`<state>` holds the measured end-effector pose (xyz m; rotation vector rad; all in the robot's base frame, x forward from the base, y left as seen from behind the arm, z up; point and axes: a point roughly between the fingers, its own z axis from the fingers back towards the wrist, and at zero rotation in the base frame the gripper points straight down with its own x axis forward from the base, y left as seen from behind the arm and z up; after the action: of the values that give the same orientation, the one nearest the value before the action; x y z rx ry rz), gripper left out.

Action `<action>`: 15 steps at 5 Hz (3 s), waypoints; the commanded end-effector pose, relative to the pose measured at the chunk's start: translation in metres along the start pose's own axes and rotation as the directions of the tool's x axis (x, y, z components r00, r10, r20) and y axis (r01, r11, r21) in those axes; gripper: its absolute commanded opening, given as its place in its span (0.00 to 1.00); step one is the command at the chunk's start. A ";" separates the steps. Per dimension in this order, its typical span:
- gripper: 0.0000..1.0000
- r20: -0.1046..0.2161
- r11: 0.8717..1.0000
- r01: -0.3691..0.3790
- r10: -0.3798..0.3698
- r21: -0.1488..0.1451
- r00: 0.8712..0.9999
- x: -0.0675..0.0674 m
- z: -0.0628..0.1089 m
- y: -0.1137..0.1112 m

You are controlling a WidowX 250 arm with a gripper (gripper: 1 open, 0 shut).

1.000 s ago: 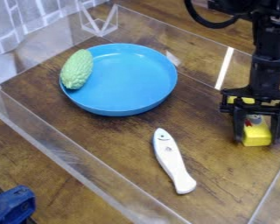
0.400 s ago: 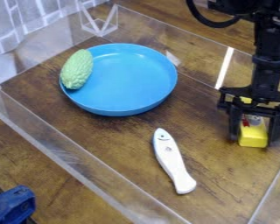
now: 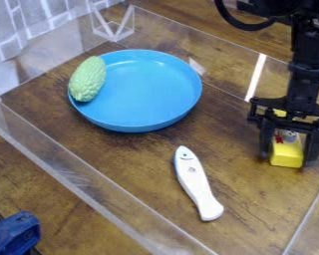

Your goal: Put the yellow brick in the blue tray

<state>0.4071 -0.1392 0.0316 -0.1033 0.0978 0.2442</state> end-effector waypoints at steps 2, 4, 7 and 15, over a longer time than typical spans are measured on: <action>0.00 0.129 0.974 0.227 -0.223 -0.018 0.966 0.008 0.049 -0.015; 0.00 0.124 0.951 0.310 -0.308 0.001 0.943 0.015 0.061 -0.003; 0.00 0.159 0.935 0.349 -0.354 0.059 0.921 0.032 0.114 0.019; 0.00 0.125 0.942 0.283 -0.307 0.179 0.943 0.011 0.165 0.092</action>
<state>0.4107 -0.0288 0.1443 0.0648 0.0528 -0.0590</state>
